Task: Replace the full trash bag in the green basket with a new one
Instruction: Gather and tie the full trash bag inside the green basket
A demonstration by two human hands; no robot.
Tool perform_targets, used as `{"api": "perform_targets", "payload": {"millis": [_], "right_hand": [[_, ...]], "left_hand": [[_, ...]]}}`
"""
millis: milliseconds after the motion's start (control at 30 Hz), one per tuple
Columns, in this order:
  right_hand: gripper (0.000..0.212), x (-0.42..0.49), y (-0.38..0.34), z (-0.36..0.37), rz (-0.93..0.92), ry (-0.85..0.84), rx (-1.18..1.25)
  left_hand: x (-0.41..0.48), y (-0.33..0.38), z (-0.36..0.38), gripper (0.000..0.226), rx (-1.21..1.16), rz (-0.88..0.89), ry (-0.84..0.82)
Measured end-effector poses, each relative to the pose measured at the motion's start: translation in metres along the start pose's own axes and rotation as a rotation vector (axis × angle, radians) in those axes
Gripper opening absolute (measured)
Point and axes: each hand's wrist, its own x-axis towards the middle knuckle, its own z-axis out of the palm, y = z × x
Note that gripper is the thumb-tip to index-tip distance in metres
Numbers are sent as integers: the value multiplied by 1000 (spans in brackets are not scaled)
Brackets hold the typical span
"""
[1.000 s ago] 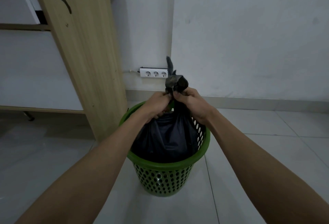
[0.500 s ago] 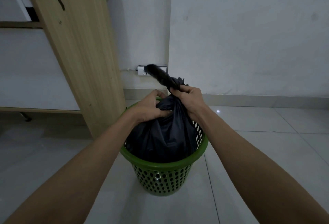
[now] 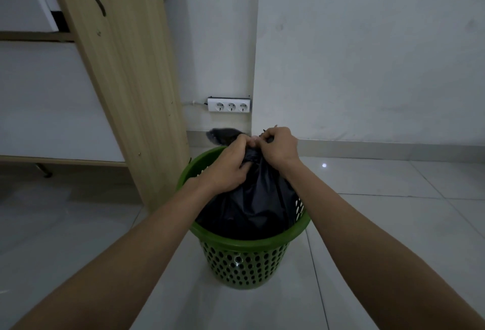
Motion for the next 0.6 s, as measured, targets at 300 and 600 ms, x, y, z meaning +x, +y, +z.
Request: {"api": "perform_targets", "payload": {"millis": [300, 600], "right_hand": [[35, -9, 5, -38, 14, -574, 195], [13, -7, 11, -51, 13, -635, 330]], "left_hand": [[0, 3, -3, 25, -2, 10, 46], [2, 17, -11, 24, -429, -198, -5]]}}
